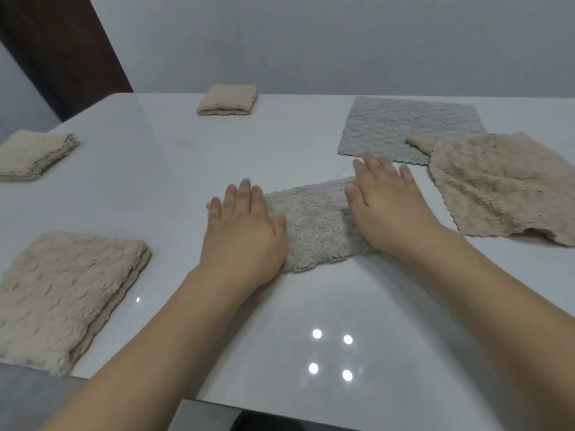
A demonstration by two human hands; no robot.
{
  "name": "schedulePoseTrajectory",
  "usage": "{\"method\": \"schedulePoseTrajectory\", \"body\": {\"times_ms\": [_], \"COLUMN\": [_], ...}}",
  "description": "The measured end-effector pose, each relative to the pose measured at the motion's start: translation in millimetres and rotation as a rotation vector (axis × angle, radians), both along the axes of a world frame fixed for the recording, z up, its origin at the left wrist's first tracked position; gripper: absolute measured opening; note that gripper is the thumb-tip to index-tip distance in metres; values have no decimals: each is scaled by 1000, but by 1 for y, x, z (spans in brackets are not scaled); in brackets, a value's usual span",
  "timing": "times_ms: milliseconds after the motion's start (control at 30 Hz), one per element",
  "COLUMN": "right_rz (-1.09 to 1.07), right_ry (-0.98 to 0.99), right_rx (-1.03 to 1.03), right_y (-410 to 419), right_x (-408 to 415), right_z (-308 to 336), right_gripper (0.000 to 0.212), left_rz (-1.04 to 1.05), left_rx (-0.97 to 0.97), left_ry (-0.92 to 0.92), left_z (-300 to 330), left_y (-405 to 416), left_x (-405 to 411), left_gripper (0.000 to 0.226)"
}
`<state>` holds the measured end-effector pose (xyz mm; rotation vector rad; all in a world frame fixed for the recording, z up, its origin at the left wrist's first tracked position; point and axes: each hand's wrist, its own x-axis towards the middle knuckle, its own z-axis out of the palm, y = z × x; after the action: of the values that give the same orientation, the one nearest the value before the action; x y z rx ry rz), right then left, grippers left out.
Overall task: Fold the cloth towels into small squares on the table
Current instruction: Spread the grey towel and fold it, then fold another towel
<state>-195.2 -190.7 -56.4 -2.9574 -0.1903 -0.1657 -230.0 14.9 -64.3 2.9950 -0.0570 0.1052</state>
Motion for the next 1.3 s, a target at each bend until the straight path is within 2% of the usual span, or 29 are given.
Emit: {"method": "schedulePoseTrajectory", "body": {"times_ms": [67,133,233,300,367,433,500,633,700,767,867,1033,1133,1200,1300], "right_rz": [132,184,41,-29,37,155,175,-77,-134,-34,137,-124,-208,-124,35], "right_ry": [24,82,193,140,-6,23,108,229,122,-3,97,195,-14,-92,43], "right_rx": [25,-50,-123,-159,-66,21,-46,-210,-254,-152,-68,-168,-204,-88,-42], "right_y": [19,13,-23,-29,-6,19,19,-23,-17,14,41,-5,6,29,47], "right_x": [-5,-3,11,14,13,8,9,29,32,24,11,35,20,-5,-27], "right_z": [-8,-17,-11,0,4,-1,-12,-1,11,14,-8,-8,5,4,-16], "right_gripper": [55,55,56,57,55,53,53,56,58,57,56,58,59,58,58], "left_rz": [-119,-185,-92,9,15,-85,-151,2,82,32,-161,-49,-153,-298,-359], "left_rx": [-83,-48,14,37,3,-52,-37,13,28,0,-42,-19,80,58,84], "left_ry": [-56,25,115,93,26,22,55,120,112,41,76,146,46,-55,-110], "left_z": [-1,-8,-15,-10,-5,-3,-7,-12,-6,-2,-6,-7,2,4,7], "left_y": [-22,-22,9,17,1,-19,-22,16,22,8,-12,33,51,50,44], "left_x": [4,5,3,1,5,11,13,4,5,8,4,-12,-34,-45,-42], "left_gripper": [62,62,63,63,62,61,60,63,64,64,63,74,88,73,36]}}
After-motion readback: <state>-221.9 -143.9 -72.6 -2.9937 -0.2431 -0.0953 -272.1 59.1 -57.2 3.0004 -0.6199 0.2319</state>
